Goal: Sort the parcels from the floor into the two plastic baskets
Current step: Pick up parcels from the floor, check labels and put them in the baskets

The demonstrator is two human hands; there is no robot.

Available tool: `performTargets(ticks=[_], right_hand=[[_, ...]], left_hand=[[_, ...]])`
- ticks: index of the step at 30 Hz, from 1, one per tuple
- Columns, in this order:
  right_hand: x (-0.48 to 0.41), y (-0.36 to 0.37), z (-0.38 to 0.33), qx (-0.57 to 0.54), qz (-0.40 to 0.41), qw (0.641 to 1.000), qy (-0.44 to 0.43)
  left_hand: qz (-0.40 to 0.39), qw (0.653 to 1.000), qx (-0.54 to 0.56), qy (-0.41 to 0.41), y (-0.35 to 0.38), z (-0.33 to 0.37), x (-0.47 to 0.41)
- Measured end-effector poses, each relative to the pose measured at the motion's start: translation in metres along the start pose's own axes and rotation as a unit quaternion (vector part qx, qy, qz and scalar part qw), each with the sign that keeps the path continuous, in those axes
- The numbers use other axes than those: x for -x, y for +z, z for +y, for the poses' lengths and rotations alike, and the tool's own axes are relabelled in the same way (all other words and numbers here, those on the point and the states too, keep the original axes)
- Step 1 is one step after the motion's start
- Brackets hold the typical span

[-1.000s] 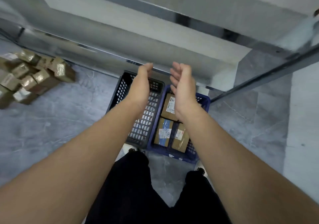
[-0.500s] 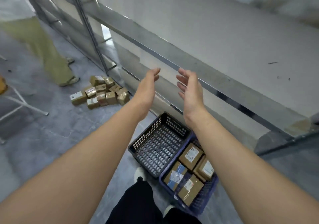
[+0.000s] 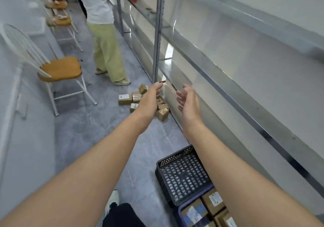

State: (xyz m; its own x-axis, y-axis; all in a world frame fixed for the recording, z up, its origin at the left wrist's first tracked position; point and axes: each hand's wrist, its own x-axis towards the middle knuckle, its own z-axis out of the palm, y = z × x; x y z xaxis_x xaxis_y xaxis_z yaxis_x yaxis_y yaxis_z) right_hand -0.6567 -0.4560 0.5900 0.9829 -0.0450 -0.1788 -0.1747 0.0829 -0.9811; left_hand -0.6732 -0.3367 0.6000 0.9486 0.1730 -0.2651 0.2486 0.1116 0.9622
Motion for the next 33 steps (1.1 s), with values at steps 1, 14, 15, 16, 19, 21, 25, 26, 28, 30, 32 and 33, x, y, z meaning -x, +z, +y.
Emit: performTargets(ticks=[1,14,15,16,19,21,25,26,28,30,32,33], right_hand=[[-0.007,0.017,0.003,-0.001,0.001,1.0,0.007],[-0.13,0.21,0.062,0.018,0.049,0.995,0.084],[-0.142,0.216,0.063,0.017,0.054,0.994,0.089],[-0.156,0.22,0.065,0.018,0.059,0.994,0.093],[-0.206,0.222,0.071,0.008,0.074,0.992,0.103],[-0.245,0.22,0.081,0.005,0.084,0.99,0.115],[-0.318,0.203,0.102,0.004,0.099,0.985,0.141],[-0.335,0.198,0.105,0.0,0.104,0.984,0.147],[-0.366,0.187,0.108,0.001,0.111,0.98,0.163],[-0.39,0.18,0.107,0.013,0.114,0.977,0.177],[-0.417,0.173,0.109,0.025,0.128,0.973,0.192],[-0.43,0.172,0.109,0.024,0.135,0.971,0.198]], left_hand=[[0.003,1.0,-0.001,-0.006,-0.018,0.0,-0.009],[-0.003,0.997,-0.023,-0.071,-0.194,0.024,-0.182],[-0.007,0.997,-0.023,-0.074,-0.197,0.027,-0.195],[-0.01,0.997,-0.023,-0.078,-0.198,0.028,-0.21],[-0.017,0.996,-0.023,-0.088,-0.19,0.024,-0.264],[-0.016,0.995,-0.025,-0.097,-0.176,0.018,-0.302],[-0.014,0.992,-0.04,-0.121,-0.134,0.005,-0.378],[-0.014,0.991,-0.039,-0.126,-0.124,0.003,-0.396],[-0.022,0.99,-0.042,-0.136,-0.108,0.003,-0.428],[-0.03,0.987,-0.047,-0.148,-0.101,0.003,-0.452],[-0.039,0.984,-0.061,-0.164,-0.095,0.004,-0.478],[-0.041,0.982,-0.064,-0.173,-0.095,0.004,-0.49]])
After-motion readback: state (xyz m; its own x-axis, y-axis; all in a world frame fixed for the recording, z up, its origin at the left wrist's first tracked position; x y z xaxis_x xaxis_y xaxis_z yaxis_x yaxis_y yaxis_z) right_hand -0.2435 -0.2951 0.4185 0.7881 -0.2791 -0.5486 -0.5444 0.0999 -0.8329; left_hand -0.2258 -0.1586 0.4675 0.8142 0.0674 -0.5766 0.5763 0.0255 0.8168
